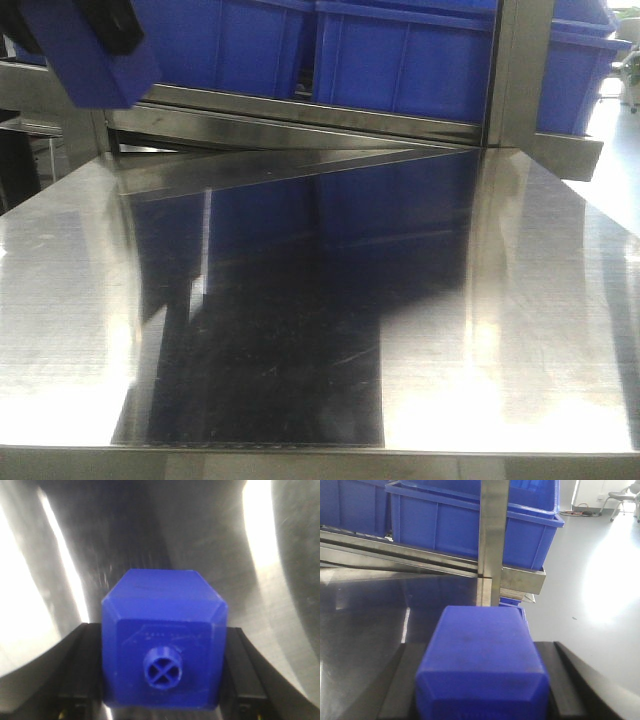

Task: Pick and sort blue part to right shelf
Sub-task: 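Raise both held blocks clear of the table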

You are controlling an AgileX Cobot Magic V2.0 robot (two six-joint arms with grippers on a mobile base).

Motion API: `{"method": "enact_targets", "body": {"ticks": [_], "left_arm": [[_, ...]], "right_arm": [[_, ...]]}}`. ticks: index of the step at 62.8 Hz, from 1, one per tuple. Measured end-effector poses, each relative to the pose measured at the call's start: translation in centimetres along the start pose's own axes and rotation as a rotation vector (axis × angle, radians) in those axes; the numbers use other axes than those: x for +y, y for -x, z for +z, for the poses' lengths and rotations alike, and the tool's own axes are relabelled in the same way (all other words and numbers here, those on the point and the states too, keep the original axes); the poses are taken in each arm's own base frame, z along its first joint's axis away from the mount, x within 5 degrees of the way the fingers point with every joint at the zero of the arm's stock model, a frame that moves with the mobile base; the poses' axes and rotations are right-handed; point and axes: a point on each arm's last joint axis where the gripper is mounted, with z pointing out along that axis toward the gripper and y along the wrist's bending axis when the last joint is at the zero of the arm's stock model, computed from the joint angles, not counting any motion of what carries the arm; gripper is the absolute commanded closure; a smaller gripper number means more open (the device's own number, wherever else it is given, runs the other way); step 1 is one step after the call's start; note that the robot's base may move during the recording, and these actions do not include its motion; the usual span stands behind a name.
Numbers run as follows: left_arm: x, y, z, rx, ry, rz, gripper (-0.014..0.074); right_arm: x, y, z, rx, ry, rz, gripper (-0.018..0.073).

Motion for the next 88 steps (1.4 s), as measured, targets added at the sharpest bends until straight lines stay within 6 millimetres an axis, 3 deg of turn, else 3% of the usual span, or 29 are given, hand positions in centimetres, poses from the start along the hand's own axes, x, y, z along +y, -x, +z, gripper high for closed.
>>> {"method": "enact_targets", "body": {"ticks": [33,43,63,77,88], "left_arm": [[5.5,-9.5,-5.7,-0.530,0.114,-0.134,0.0190],[5.5,-12.6,-7.1,-0.662,0.135,-0.142,0.0190],[4.8,-18.5,-8.1,-0.807,0.154,-0.105,0.0190],[4.5,-20.9,-9.6,-0.927,0.178,-0.073,0.0190],[4.4,-21.9,-10.0,-0.925,0.190,-0.079,0.0189]], "right_arm": [[0.0,0.0,0.0,0.000,0.000,0.000,0.0180],[0.0,0.0,0.0,0.000,0.000,0.000,0.0180],[0.0,0.0,0.0,0.000,0.000,0.000,0.0180],[0.0,0.0,0.0,0.000,0.000,0.000,0.0180],[0.0,0.0,0.0,0.000,0.000,0.000,0.0180]]}}
